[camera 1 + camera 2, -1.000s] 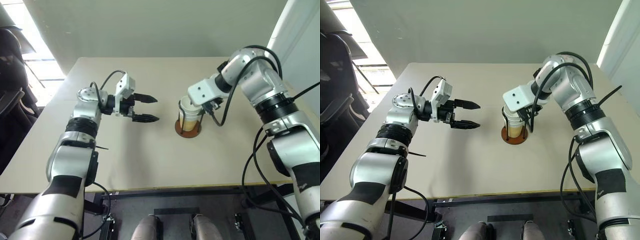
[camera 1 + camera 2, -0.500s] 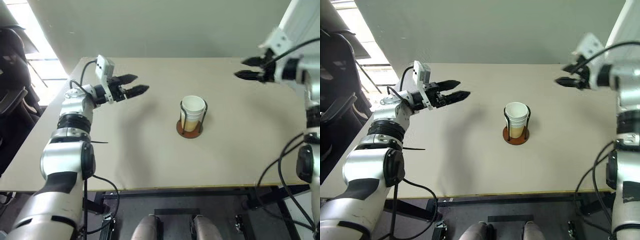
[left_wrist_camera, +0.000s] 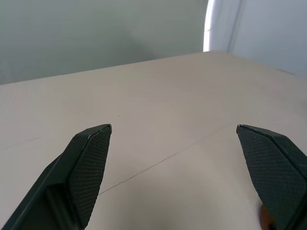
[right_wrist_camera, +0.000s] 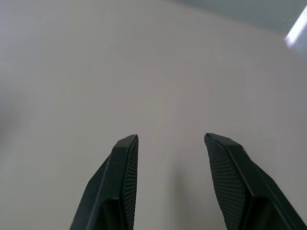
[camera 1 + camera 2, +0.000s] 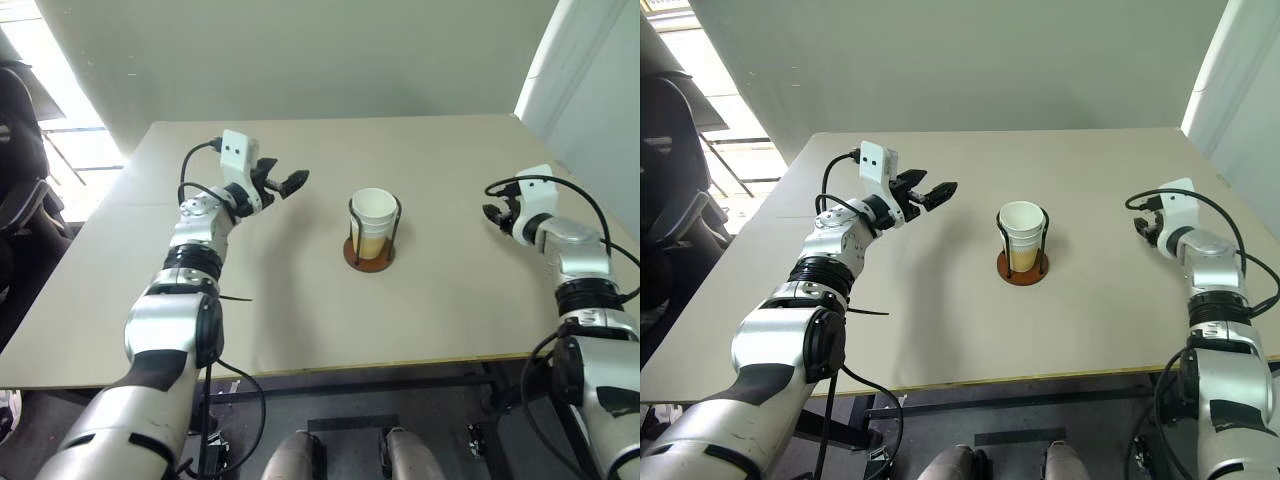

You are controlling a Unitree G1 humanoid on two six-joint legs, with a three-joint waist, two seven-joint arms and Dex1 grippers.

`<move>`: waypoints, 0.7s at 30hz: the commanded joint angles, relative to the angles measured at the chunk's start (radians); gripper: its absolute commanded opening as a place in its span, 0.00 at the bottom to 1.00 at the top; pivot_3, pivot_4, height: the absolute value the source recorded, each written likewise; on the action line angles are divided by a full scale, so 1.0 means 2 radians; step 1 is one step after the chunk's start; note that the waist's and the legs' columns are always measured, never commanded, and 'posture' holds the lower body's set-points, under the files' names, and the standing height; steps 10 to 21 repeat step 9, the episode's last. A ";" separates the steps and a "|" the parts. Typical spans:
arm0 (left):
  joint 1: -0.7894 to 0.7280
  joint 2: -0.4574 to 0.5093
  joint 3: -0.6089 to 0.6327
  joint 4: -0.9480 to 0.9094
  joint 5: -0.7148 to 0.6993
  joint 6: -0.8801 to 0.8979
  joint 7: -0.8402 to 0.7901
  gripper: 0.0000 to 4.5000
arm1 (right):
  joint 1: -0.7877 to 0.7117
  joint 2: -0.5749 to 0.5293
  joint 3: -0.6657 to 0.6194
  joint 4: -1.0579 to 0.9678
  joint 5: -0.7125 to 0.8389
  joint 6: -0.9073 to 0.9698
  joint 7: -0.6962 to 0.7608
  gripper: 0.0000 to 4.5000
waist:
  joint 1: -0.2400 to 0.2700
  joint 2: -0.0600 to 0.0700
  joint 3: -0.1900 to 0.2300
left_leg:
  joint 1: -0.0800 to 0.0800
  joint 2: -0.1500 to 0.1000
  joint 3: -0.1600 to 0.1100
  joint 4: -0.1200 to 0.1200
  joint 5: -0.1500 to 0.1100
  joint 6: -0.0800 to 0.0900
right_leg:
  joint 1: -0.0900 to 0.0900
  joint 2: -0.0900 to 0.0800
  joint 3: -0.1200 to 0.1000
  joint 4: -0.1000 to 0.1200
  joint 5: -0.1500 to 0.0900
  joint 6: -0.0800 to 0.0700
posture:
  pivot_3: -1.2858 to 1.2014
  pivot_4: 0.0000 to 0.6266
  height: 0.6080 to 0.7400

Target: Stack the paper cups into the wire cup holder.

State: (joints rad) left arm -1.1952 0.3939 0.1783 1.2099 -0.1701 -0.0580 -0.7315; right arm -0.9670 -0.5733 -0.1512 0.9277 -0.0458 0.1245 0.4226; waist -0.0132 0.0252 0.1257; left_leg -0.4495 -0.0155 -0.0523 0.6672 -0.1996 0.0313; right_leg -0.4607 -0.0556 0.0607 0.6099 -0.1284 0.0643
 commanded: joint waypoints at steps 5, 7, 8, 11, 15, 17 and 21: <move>0.020 0.029 0.001 -0.006 0.012 -0.030 -0.021 1.00 | -0.047 0.007 0.001 0.070 0.010 -0.070 0.007 0.48 | 0.003 0.000 0.000 | -0.001 0.000 0.000 0.000 0.000 0.000 | 0.000 0.000 0.000 0.000 0.000 -0.001 | 0.52 0.24 1.00; 0.031 0.030 0.000 -0.007 0.016 -0.040 -0.006 1.00 | -0.050 0.012 0.003 0.089 0.006 -0.089 -0.003 0.48 | 0.003 0.000 0.000 | -0.001 0.000 0.000 0.000 -0.001 -0.001 | -0.001 0.000 -0.001 0.000 -0.001 -0.001 | 0.52 0.24 1.00; 0.037 0.029 -0.003 -0.008 0.021 -0.048 0.002 1.00 | -0.051 0.014 0.004 0.097 0.005 -0.097 -0.005 0.48 | 0.004 0.000 0.000 | -0.001 0.000 0.000 0.000 -0.001 -0.001 | -0.001 0.000 -0.001 0.000 0.000 -0.001 | 0.52 0.24 1.00; 0.042 0.027 -0.004 -0.009 0.024 -0.053 0.010 1.00 | -0.052 0.016 0.003 0.103 0.005 -0.102 -0.005 0.48 | 0.004 0.000 0.000 | -0.001 0.000 -0.001 0.000 -0.001 -0.001 | -0.001 0.000 -0.001 0.000 0.000 -0.001 | 0.52 0.24 1.00; 0.042 0.027 -0.004 -0.009 0.024 -0.053 0.010 1.00 | -0.052 0.016 0.003 0.103 0.005 -0.102 -0.005 0.48 | 0.004 0.000 0.000 | -0.001 0.000 -0.001 0.000 -0.001 -0.001 | -0.001 0.000 -0.001 0.000 0.000 -0.001 | 0.52 0.24 1.00; 0.042 0.027 -0.004 -0.009 0.024 -0.053 0.010 1.00 | -0.052 0.016 0.003 0.103 0.005 -0.102 -0.005 0.48 | 0.004 0.000 0.000 | -0.001 0.000 -0.001 0.000 -0.001 -0.001 | -0.001 0.000 -0.001 0.000 0.000 -0.001 | 0.52 0.24 1.00; 0.042 0.027 -0.004 -0.009 0.024 -0.053 0.010 1.00 | -0.052 0.016 0.003 0.103 0.005 -0.102 -0.005 0.48 | 0.004 0.000 0.000 | -0.001 0.000 -0.001 0.000 -0.001 -0.001 | -0.001 0.000 -0.001 0.000 0.000 -0.001 | 0.52 0.24 1.00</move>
